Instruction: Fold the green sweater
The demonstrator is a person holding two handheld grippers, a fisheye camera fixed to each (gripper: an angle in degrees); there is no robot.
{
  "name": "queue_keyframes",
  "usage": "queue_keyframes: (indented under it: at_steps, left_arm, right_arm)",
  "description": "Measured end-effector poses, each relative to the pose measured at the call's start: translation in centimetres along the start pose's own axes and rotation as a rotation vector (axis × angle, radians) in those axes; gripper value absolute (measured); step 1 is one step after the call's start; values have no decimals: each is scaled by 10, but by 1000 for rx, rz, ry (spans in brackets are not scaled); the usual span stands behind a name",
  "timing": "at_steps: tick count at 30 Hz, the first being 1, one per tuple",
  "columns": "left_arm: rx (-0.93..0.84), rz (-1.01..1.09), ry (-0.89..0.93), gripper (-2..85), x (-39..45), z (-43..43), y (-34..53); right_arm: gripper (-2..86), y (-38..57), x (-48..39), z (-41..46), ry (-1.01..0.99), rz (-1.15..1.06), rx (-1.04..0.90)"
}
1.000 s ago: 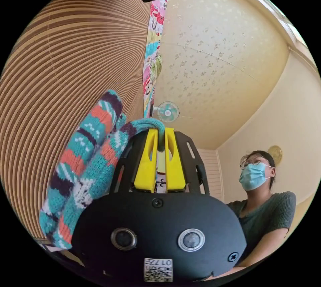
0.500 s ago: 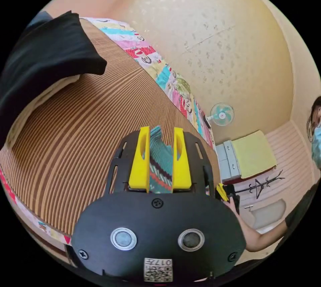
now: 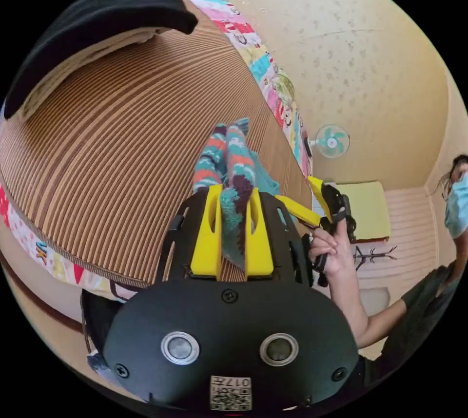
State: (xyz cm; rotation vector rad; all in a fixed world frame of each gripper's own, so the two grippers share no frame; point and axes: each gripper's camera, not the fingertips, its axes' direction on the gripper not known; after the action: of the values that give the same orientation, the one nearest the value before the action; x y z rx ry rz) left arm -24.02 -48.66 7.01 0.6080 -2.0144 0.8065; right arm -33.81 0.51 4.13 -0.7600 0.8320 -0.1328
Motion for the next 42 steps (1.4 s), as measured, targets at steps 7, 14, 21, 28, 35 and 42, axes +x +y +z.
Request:
queue_keyframes:
  at_steps: [7, 14, 21, 28, 35, 42]
  left_arm:
    - [-203, 982, -85, 73, 271, 95, 95]
    - [-260, 1183, 173, 90, 335, 153, 198]
    - [-405, 524, 142, 175, 213, 194, 117]
    - [-575, 190, 191, 228, 129, 278, 75]
    - [-882, 43, 365, 203, 112, 357, 86]
    - [-923, 109, 312, 182, 171, 290, 101]
  right_arm:
    - [252, -1, -25, -89, -118, -116, -267]
    - [70, 114, 55, -220, 371, -227, -304]
    - [179, 234, 245, -289, 212, 130, 101]
    - [272, 269, 271, -286, -45, 118, 317]
    - [220, 208, 269, -208, -209, 43, -16]
    - [154, 278, 173, -208, -326, -18, 107]
